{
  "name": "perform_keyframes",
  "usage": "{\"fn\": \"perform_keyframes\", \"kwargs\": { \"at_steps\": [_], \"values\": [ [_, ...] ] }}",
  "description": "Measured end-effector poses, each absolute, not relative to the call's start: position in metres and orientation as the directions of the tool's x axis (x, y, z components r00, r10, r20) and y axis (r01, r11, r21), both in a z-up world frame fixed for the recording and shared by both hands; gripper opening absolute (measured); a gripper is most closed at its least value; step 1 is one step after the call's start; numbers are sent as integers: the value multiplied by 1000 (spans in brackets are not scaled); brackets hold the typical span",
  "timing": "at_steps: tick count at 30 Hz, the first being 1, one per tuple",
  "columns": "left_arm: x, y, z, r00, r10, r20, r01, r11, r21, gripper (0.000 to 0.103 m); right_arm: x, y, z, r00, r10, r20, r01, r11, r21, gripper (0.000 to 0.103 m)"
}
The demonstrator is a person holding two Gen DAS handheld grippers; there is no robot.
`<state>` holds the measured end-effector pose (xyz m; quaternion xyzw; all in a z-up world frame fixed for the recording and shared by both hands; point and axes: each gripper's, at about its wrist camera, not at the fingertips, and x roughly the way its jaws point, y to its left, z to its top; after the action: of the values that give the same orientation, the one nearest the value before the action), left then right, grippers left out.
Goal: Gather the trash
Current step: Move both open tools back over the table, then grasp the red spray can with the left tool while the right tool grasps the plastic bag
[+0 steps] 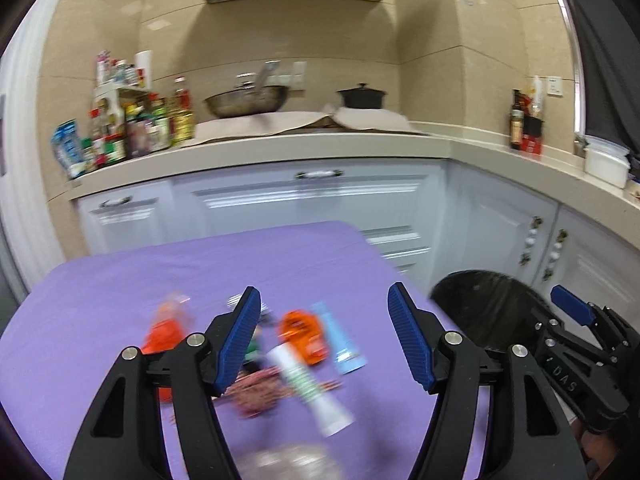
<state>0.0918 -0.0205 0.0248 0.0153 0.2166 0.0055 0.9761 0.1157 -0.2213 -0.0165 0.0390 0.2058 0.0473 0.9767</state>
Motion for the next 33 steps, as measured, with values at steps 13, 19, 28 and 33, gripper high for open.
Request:
{"fn": "perform_keyframes", "kwargs": {
  "at_steps": [13,19,28,33],
  "values": [
    [43,80,0,851,230,-473,-240,970,40,69,78,-119,-25,853,309,-420,-313,948,62,66],
    [26,114,-15,815,286,-503,-312,949,35,75,64,-85,-30,826,369,-426,-386,921,51,81],
    [16,134,-31,786,300,-541,-348,937,14,76,58,-51,-53,773,403,-489,-446,894,31,82],
    [16,131,-34,788,278,-549,-329,944,6,76,58,-46,-63,761,398,-512,-451,892,22,80]
  ]
}}
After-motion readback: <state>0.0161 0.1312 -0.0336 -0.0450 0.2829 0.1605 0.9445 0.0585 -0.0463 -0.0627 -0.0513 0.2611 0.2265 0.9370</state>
